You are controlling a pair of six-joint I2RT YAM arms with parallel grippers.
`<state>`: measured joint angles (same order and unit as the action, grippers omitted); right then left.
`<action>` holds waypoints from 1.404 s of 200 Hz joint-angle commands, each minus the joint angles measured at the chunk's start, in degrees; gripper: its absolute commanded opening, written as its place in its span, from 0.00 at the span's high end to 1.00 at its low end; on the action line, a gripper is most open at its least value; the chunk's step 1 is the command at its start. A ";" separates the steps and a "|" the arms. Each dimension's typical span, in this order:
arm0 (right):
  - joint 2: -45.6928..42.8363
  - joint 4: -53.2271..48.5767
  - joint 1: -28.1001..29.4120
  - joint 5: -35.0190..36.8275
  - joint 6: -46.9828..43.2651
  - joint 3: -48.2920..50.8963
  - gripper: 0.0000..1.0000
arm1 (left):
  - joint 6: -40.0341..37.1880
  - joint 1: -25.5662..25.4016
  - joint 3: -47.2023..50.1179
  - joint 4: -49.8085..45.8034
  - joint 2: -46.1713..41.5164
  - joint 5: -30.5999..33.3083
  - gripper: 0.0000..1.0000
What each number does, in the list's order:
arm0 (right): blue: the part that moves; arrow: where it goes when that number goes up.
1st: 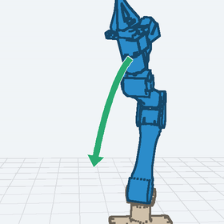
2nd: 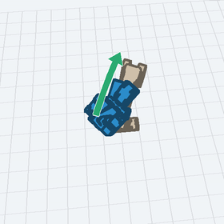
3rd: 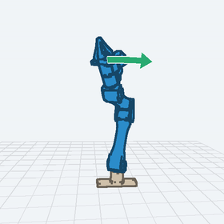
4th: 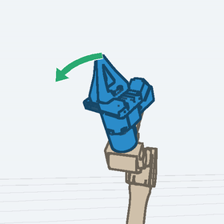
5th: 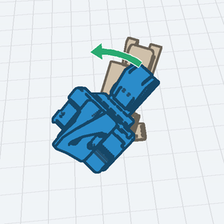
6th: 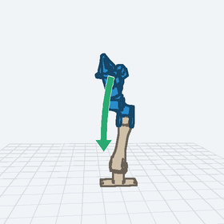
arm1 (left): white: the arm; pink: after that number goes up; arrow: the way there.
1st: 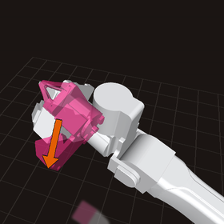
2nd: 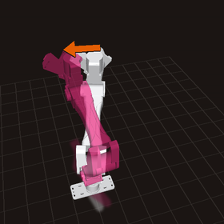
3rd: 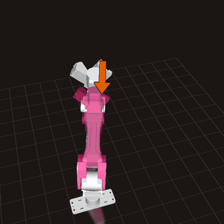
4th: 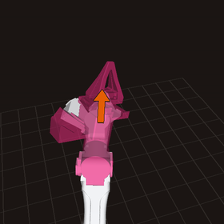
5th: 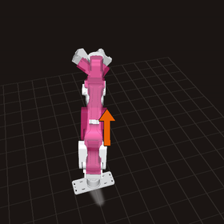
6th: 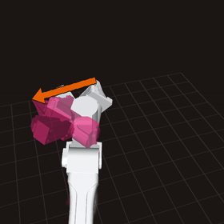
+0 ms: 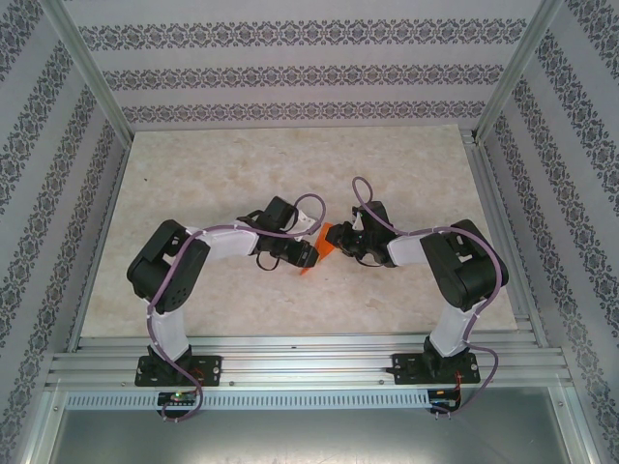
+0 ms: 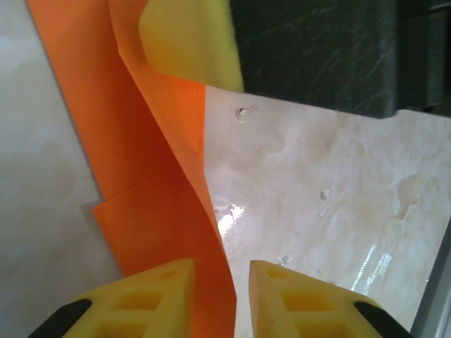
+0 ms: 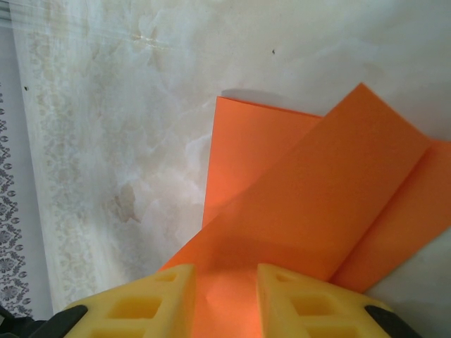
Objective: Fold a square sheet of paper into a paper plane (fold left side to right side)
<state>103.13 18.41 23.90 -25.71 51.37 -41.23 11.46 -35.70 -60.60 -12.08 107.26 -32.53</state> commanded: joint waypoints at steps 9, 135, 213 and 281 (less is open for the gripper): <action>0.84 -2.24 -0.26 2.02 -0.84 1.07 0.71 | -1.51 -0.36 -0.69 -2.25 1.36 1.51 0.77; -1.74 -1.47 -1.38 0.65 -2.00 2.07 0.70 | -1.41 -0.24 2.41 1.15 3.51 -1.89 0.95; -12.10 -4.64 -0.87 -0.53 -2.93 5.21 0.73 | 4.86 2.98 6.83 10.24 5.11 -9.18 1.00; -13.35 -3.36 5.34 1.79 -1.88 7.05 0.75 | 9.87 6.88 9.07 16.23 6.46 -16.98 1.00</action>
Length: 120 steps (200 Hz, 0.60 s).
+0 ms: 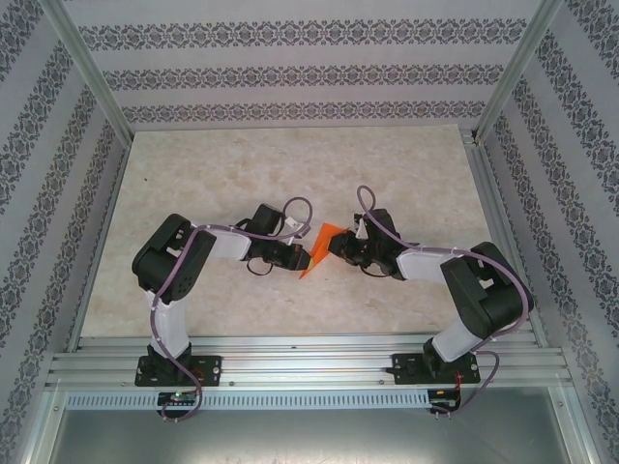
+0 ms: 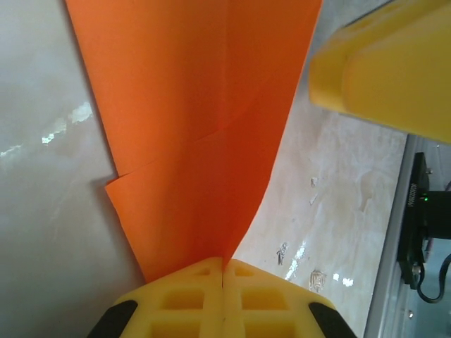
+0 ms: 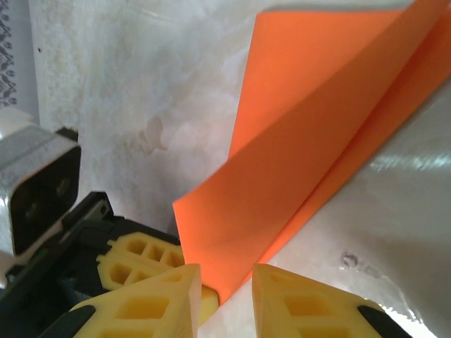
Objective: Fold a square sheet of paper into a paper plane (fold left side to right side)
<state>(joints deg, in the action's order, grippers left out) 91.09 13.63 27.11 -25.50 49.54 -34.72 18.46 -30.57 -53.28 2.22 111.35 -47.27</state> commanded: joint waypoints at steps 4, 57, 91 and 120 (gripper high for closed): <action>-1.20 1.51 2.48 1.74 -0.05 0.38 0.75 | 3.19 1.90 1.93 2.44 2.47 -2.44 1.00; 3.20 5.87 5.17 2.77 2.55 -1.30 0.76 | 4.25 3.31 1.34 2.47 4.52 -3.93 1.00; 5.52 6.09 5.93 3.13 2.69 -3.24 0.77 | 4.21 3.39 1.07 2.26 4.89 -3.46 1.00; 7.36 7.05 5.93 3.35 2.82 -3.76 0.78 | 4.35 3.50 0.65 2.10 5.18 -3.25 1.00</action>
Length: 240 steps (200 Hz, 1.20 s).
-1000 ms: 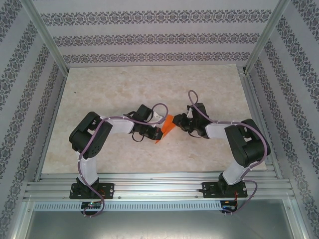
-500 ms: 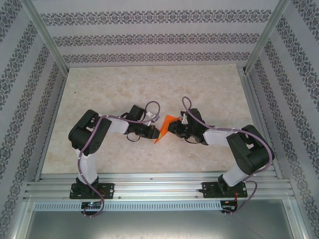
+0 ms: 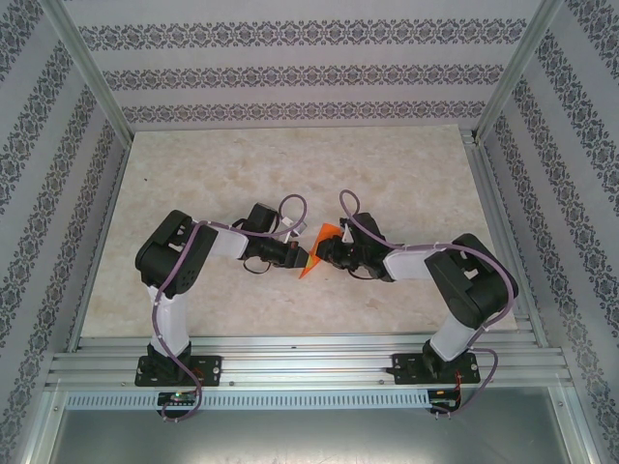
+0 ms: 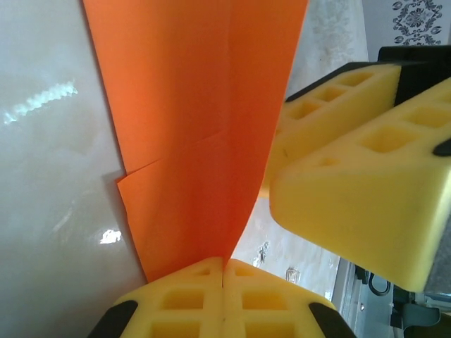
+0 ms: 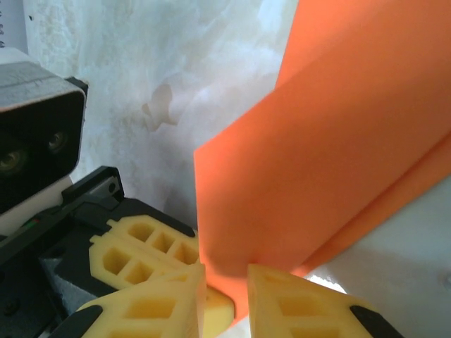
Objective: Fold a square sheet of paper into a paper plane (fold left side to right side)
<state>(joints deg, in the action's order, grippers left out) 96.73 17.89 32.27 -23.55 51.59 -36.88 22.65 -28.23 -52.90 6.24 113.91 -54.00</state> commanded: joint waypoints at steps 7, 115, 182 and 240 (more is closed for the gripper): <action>1.99 3.03 0.77 1.34 0.82 -1.70 0.79 | 0.13 1.14 0.08 -2.02 2.73 3.46 1.00; 6.82 2.96 -0.03 3.06 1.27 -1.76 0.80 | -0.53 1.50 -0.02 -4.07 2.22 4.76 0.98; 8.05 2.04 -0.54 3.09 1.71 0.14 0.80 | -0.59 2.46 5.03 -7.35 -9.14 8.66 0.79; 7.51 0.13 -0.81 3.12 0.77 -0.40 0.82 | 5.42 -1.41 8.27 -2.40 -15.65 10.11 0.97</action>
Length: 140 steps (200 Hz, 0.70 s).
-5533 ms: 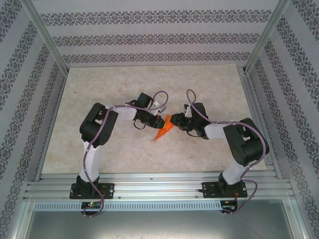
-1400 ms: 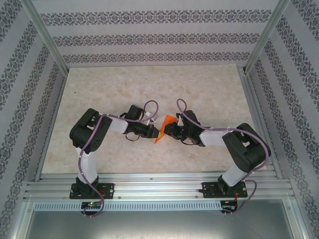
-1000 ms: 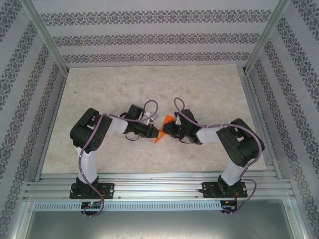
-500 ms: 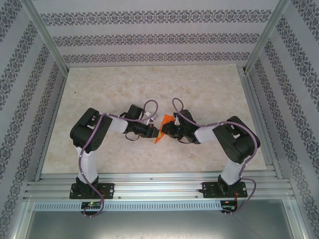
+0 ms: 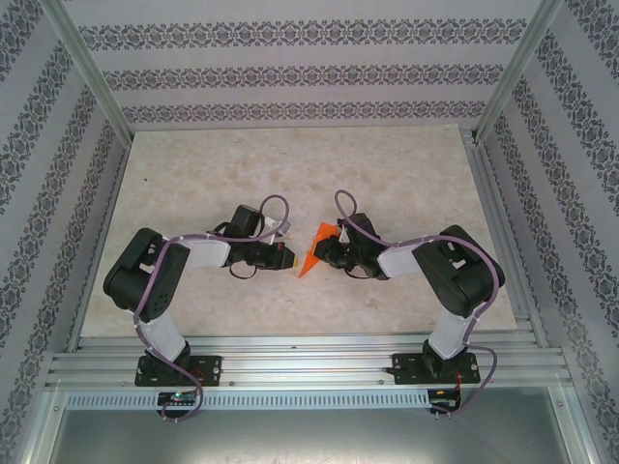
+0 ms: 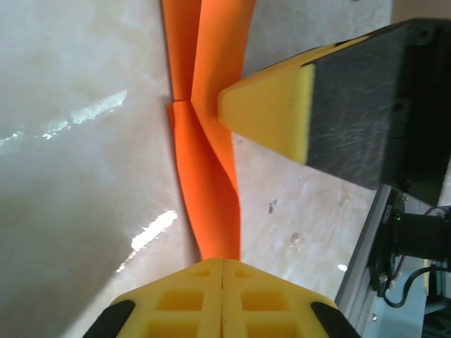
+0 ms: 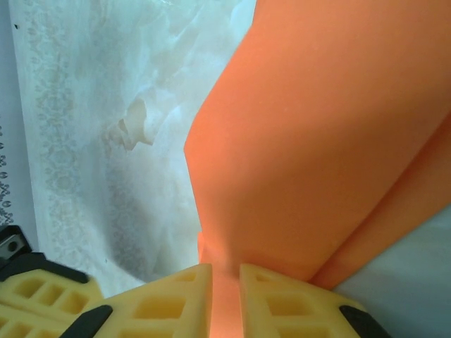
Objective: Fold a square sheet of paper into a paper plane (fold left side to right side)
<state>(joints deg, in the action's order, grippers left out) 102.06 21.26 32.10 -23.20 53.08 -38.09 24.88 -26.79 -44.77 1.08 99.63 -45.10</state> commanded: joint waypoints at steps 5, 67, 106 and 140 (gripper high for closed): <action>2.18 -3.29 -0.62 2.79 -0.80 0.82 0.82 | 3.87 -3.53 -0.03 3.44 -1.41 1.36 0.97; 2.09 -2.97 -0.56 2.70 -0.72 1.08 0.84 | 4.96 -7.53 -4.96 4.38 3.88 4.24 1.00; 2.25 -2.97 -0.57 2.50 -0.61 0.99 0.84 | 4.05 -7.85 -5.39 3.21 6.18 6.98 1.00; 2.17 -3.50 -0.59 2.89 -0.81 0.84 0.84 | 2.33 -7.94 -4.48 -0.36 6.02 11.16 1.00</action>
<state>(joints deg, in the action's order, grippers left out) 102.10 21.06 32.10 -23.14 53.06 -38.09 28.95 -33.93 -49.15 3.18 105.56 -38.17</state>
